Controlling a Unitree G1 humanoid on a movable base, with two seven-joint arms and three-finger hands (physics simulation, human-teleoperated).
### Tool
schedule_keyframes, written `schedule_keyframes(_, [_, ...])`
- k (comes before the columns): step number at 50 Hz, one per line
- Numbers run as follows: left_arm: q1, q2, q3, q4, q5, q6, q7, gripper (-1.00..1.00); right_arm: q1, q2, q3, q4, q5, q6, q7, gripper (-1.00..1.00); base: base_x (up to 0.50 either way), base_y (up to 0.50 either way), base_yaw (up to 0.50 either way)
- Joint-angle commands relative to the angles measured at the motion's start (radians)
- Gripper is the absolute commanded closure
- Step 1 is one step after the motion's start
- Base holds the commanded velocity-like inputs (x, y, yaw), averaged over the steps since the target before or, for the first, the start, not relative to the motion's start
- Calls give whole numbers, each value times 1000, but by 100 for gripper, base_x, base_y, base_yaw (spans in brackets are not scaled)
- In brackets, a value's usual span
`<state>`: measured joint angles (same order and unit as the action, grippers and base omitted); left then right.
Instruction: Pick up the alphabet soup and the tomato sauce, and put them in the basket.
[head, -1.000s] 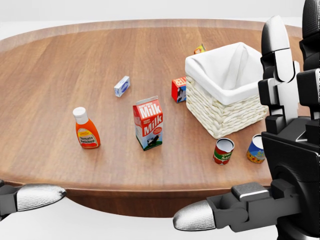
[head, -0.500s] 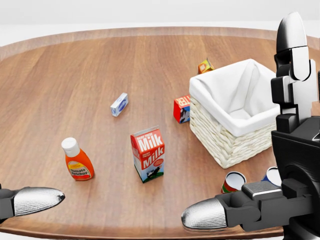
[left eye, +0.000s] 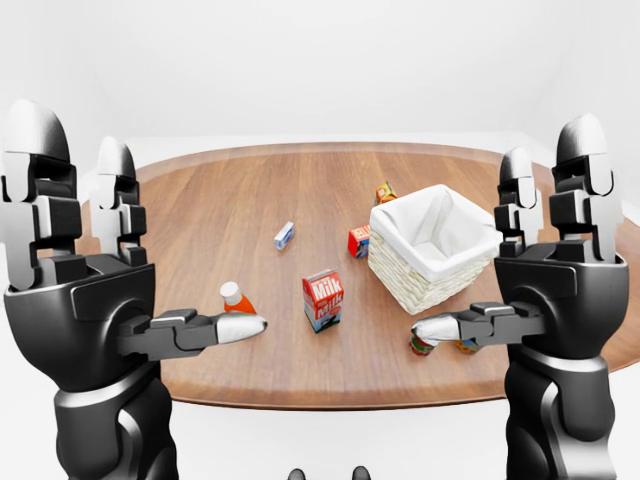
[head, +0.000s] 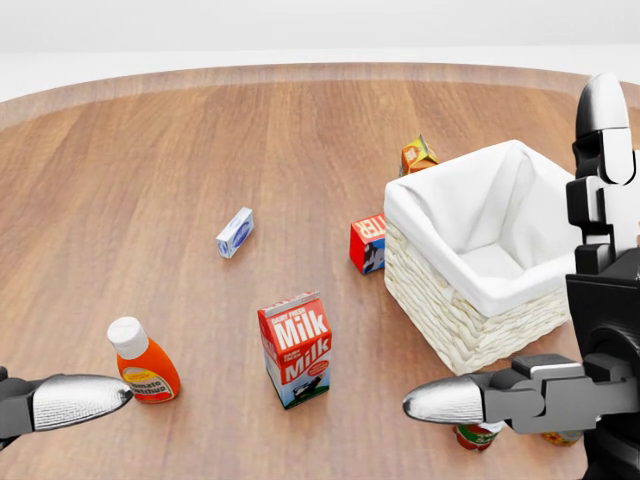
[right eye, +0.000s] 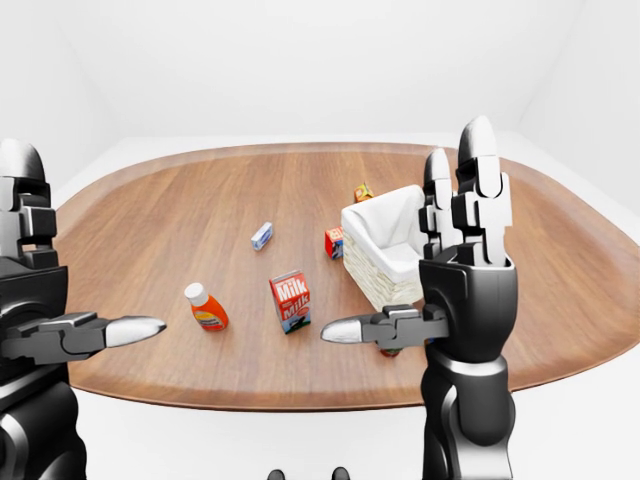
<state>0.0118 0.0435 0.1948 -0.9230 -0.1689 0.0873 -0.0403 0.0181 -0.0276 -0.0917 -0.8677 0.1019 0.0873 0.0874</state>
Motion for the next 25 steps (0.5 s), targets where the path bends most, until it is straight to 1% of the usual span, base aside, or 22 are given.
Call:
schedule_keyframes(1, [-6,-1,-20,-1,14,0,0,-94,101,2,-101,31,23,0,48,-100,0,0,0])
schedule_keyframes(4, [-7,-1,-23,-8,14,0,-1,-93,127,12,-126,39,12,0,63,-100,0,0,0])
schedule_keyframes(10, [-13,-1,-25,-15,10,0,-2,-93,173,29,-201,80,4,0,101,-100,0,0,0])
schedule_keyframes(25, [-8,-1,-27,7,12,0,-6,-93,177,40,-316,98,15,0,134,-100,0,0,0])
